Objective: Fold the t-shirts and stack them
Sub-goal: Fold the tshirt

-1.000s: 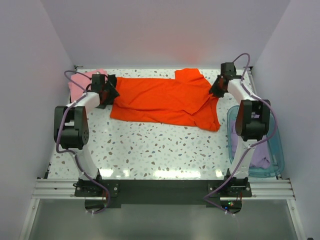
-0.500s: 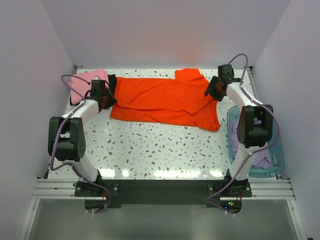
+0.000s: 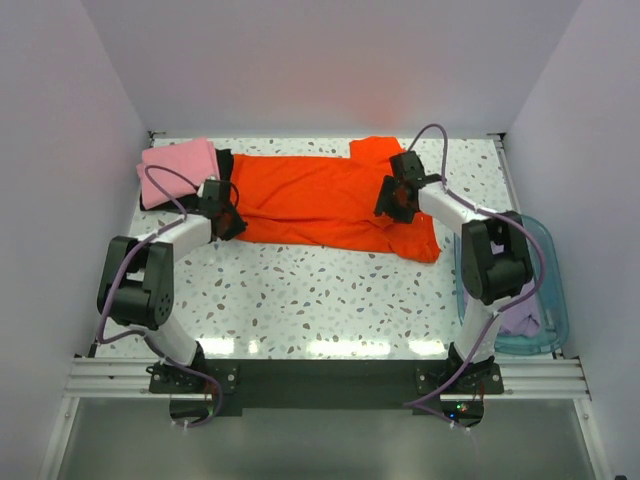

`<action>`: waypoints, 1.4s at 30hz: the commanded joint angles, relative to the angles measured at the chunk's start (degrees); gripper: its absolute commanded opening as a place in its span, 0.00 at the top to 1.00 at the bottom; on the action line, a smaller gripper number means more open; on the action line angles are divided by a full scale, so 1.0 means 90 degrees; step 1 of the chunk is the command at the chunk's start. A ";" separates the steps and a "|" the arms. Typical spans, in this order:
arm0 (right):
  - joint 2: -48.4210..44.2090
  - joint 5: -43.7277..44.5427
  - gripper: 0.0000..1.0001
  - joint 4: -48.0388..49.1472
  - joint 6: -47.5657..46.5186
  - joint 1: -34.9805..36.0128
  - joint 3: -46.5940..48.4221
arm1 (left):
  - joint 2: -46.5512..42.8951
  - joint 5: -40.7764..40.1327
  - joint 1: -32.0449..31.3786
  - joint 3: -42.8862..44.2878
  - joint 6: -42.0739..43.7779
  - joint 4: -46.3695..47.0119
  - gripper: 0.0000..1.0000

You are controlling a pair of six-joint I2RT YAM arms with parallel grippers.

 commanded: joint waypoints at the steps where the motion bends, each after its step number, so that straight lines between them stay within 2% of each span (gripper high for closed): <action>1: 0.0006 0.0372 0.44 0.0315 0.0169 0.0106 -0.0143 | -0.0384 -0.0377 -0.0038 -0.0194 -0.0187 0.0083 0.85; 9: 0.0123 0.0558 0.50 0.0510 0.0345 0.0311 -0.0388 | -0.0375 -0.0661 -0.0038 -0.0321 -0.0334 -0.0005 0.88; 12: 0.0260 0.0636 0.59 0.0539 0.0374 0.0321 -0.0281 | -0.0326 -0.0758 -0.0038 -0.0292 -0.0373 -0.0112 0.89; 13: 0.0308 0.0743 0.71 0.0472 0.0365 0.0321 -0.0212 | -0.0306 -0.0855 -0.0038 -0.0292 -0.0392 -0.0141 0.89; 16: 0.0348 0.0851 0.88 0.0384 0.0355 0.0321 0.0032 | -0.0180 -0.1041 -0.0038 -0.0233 -0.0422 -0.0356 0.92; 20: 0.0572 0.0871 0.99 0.0140 0.0267 0.0321 0.0645 | -0.0072 -0.1315 -0.0038 -0.0204 -0.0500 -0.0522 0.94; 22: 0.0699 0.0890 1.00 0.0013 0.0218 0.0331 0.0881 | -0.0043 -0.1374 -0.0038 -0.0204 -0.0490 -0.0571 0.95; 29: 0.1363 0.0919 0.90 -0.0416 -0.0064 0.0321 0.2091 | 0.0016 -0.1452 -0.0038 -0.0165 -0.0461 -0.0669 0.96; 33: 0.1646 0.0958 0.65 -0.0544 -0.0192 0.0311 0.2425 | -0.0120 -0.1325 -0.0038 -0.0058 -0.0363 -0.0659 0.96; 34: 0.1647 0.0978 0.52 -0.0690 -0.0231 0.0311 0.2483 | -0.0159 -0.1296 -0.0028 -0.0038 -0.0295 -0.0669 0.96; 37: 0.1317 0.1075 0.34 -0.0614 -0.0280 0.0311 0.2328 | -0.0335 -0.1130 -0.0038 0.0157 -0.0159 -0.0776 0.94; 39: 0.1043 0.1105 0.30 -0.0535 -0.0299 0.0321 0.1909 | -0.0511 -0.1071 -0.0038 0.0283 -0.0139 -0.0854 0.92; 42: 0.0399 0.1105 0.30 -0.0282 -0.0280 0.0321 0.1167 | -0.0667 -0.0984 -0.0038 0.0478 -0.0100 -0.0874 0.89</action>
